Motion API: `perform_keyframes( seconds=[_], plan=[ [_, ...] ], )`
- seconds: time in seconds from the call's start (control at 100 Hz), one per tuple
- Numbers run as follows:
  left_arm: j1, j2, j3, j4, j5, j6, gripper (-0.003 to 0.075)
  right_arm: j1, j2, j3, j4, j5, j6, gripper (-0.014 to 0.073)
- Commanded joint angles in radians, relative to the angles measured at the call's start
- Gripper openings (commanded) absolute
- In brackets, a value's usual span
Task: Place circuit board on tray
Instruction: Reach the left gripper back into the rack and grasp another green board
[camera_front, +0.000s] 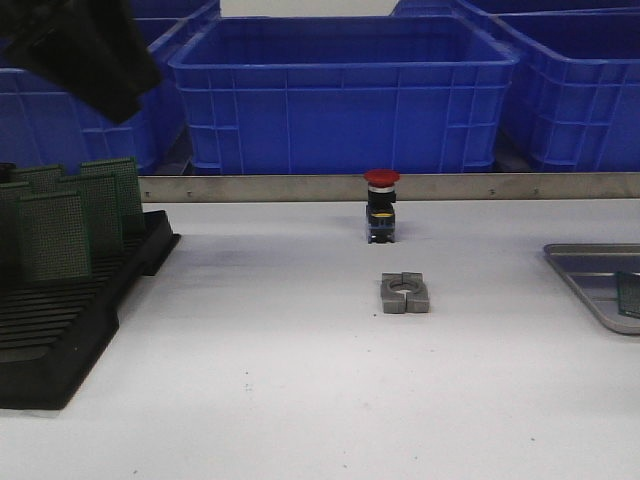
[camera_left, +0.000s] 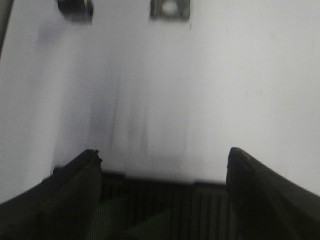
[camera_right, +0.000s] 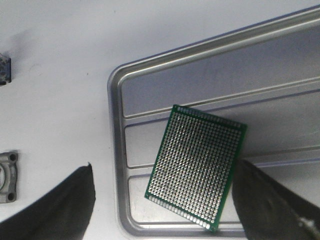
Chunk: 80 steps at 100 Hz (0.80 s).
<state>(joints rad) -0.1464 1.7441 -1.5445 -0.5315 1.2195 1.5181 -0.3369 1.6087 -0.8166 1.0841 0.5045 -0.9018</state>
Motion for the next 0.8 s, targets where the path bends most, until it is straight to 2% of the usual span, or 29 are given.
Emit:
perform_keyframes(
  seconds=[0.0, 0.12, 0.44, 0.56, 0.79],
  plan=[
    [0.005, -0.053, -0.034, 0.136, 0.059, -0.007, 0.0493, -0.007, -0.039, -0.022, 0.028, 0.026, -0.004, 0.0591],
    [0.014, -0.041, -0.034, 0.299, 0.057, -0.055, 0.0493, -0.007, -0.039, -0.022, 0.028, 0.028, -0.004, 0.0591],
    [0.096, 0.026, -0.030, 0.311, 0.012, -0.058, 0.0493, -0.007, -0.039, -0.022, 0.028, 0.030, -0.004, 0.0591],
    [0.100, 0.054, -0.030, 0.284, -0.026, -0.058, 0.0493, -0.007, -0.039, -0.022, 0.028, 0.030, -0.004, 0.0591],
    [0.100, 0.111, -0.030, 0.106, -0.101, -0.058, 0.0493, -0.007, -0.039, -0.022, 0.028, 0.030, -0.005, 0.0591]
  ],
)
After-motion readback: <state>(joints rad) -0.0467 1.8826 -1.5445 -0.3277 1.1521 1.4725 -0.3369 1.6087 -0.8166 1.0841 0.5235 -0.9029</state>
